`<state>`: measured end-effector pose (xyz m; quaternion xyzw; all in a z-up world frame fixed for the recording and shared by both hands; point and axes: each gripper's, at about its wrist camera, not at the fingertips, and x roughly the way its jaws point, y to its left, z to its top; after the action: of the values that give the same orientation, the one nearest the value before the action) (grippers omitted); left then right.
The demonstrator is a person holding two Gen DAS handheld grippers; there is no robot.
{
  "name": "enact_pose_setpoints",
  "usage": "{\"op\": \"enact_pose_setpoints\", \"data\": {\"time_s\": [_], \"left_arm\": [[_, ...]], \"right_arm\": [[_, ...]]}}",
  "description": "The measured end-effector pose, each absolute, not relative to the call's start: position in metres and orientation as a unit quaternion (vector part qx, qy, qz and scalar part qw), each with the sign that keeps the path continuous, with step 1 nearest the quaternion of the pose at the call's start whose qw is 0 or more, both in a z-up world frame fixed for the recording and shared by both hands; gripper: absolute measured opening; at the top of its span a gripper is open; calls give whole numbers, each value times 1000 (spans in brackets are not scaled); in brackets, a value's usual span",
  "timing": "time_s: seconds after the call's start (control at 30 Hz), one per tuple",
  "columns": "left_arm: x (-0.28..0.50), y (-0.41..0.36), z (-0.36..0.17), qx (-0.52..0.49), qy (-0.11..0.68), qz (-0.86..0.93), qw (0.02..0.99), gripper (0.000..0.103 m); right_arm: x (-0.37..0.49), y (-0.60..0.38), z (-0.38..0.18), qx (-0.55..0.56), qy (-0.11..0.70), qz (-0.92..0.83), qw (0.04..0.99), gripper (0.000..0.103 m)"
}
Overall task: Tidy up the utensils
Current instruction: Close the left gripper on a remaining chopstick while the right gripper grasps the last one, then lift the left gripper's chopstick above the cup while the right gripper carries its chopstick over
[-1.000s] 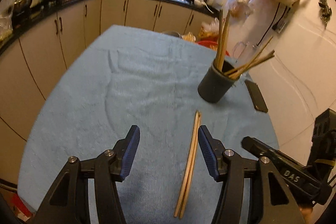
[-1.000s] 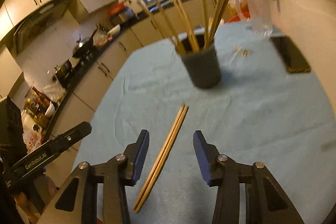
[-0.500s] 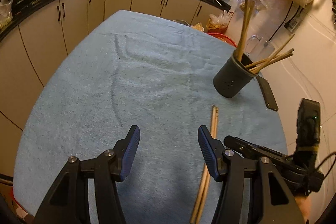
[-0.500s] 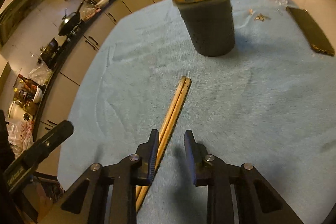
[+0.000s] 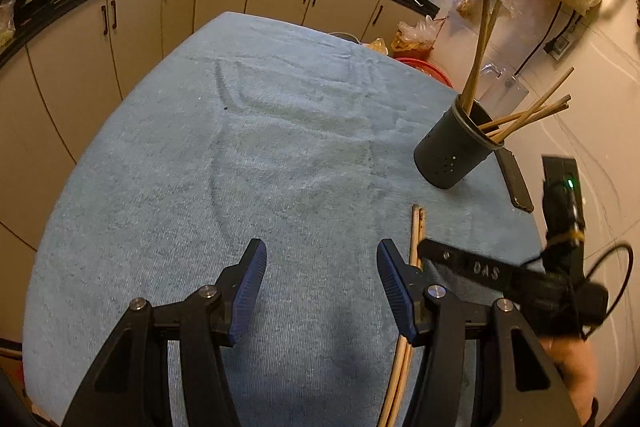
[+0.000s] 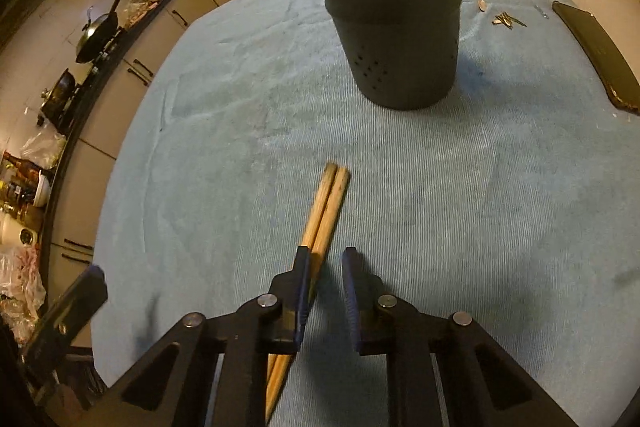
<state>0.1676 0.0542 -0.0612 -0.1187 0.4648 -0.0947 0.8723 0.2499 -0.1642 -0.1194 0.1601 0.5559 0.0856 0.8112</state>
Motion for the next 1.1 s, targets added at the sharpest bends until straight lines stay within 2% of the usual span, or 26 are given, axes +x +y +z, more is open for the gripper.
{"op": "enact_pose_setpoints", "data": {"time_s": [0.27,0.4,0.5,0.8,0.87,0.93,1.03,1.1], "left_arm": [[172,43,-61,-101,471,-105,870,58],[179,31,-64,-78,482,-117,865,58],[189,15,-68,-56,490,-133,860,58],[238,-54,-96,15,525,-182,831,58],[249,-65,-103,21,535,-184,824,53],[258,-74,-108,24,546,-185,817,30],[266,-78,-114,33,550,-158,819,7],[266,-81,-114,46,544,-153,824,7]], "right_arm": [[275,-157,-118,129,559,80,815,19],[274,-163,-119,121,557,97,816,12],[261,-177,-118,103,552,82,824,9],[235,-230,-122,138,539,64,828,9],[232,-233,-121,135,539,67,829,9],[231,-236,-120,135,537,70,830,9],[230,-240,-121,137,536,71,830,10],[230,-238,-120,129,538,70,830,10]]}}
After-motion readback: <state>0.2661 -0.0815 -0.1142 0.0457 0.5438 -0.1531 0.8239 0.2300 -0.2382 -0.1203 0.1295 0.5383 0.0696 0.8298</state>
